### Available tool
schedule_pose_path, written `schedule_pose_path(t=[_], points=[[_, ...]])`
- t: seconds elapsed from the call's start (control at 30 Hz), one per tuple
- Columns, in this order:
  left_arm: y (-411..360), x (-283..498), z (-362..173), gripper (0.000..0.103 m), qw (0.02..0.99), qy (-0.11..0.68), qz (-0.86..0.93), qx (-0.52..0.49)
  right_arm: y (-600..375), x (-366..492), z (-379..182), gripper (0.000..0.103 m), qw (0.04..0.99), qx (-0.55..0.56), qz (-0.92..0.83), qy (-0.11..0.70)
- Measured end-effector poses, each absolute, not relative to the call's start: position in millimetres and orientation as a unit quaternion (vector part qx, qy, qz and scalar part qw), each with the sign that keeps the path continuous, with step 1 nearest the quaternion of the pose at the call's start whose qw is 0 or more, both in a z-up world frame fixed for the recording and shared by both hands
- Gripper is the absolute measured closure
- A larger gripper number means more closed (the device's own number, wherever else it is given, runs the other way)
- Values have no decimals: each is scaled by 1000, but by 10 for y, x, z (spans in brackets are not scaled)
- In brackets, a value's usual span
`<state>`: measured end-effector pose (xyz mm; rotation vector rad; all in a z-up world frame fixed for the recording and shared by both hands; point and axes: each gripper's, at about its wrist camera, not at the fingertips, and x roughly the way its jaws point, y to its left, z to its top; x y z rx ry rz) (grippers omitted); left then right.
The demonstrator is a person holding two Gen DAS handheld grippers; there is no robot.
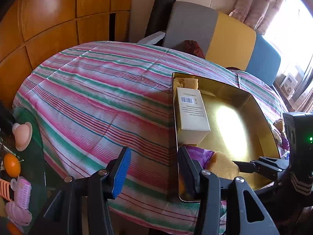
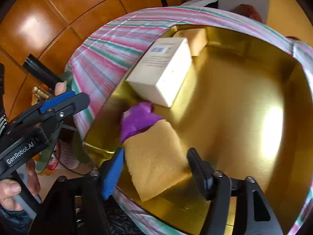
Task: Organize objects
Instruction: 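Release the pouch from the left tool while the right tool places the sponge in the box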
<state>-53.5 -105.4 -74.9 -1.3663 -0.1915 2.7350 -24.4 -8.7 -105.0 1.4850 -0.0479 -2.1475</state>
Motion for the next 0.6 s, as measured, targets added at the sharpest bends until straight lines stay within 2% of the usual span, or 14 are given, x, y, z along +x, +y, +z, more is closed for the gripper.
schedule_pose_path(t=[0.17, 0.6], points=[[-1053, -502, -709, 53, 38, -61, 895, -439, -40, -193, -973, 10, 266, 536, -801, -33], [-785, -402, -504, 53, 58, -31, 906, -419, 553, -15, -431, 2, 209, 468, -858, -36]])
